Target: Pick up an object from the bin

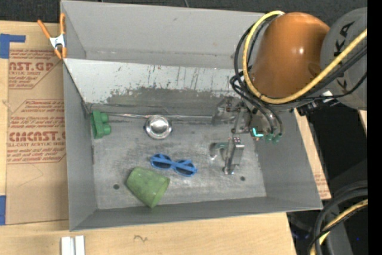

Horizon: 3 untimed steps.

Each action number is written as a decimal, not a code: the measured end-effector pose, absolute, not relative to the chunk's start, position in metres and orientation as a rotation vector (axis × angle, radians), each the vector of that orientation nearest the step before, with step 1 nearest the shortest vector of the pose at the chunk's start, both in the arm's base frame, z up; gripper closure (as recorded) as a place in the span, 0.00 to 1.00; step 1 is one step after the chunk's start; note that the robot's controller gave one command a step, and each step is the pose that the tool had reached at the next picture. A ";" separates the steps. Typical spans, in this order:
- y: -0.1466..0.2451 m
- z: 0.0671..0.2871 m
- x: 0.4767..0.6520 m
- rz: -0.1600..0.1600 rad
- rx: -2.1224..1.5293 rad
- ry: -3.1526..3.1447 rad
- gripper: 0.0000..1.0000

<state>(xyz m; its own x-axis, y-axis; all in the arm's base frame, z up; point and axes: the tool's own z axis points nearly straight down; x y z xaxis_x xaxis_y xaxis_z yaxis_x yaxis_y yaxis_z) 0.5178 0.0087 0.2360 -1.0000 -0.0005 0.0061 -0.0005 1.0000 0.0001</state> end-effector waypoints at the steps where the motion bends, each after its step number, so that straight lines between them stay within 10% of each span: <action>1: 0.014 0.073 0.488 -0.004 -0.265 -3.140 0.00; 2: 0.077 0.074 0.510 -0.005 -0.366 -3.126 0.00; 3: 0.074 0.074 0.510 -0.004 -0.372 -3.128 1.00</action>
Offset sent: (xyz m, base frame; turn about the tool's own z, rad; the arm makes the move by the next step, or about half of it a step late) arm -0.0318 0.0048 -0.1616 0.1665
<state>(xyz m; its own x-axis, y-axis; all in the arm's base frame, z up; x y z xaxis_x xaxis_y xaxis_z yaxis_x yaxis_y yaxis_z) 0.5102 0.0738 0.0740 -0.9721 0.2343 -0.0085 0.2343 0.9722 0.0034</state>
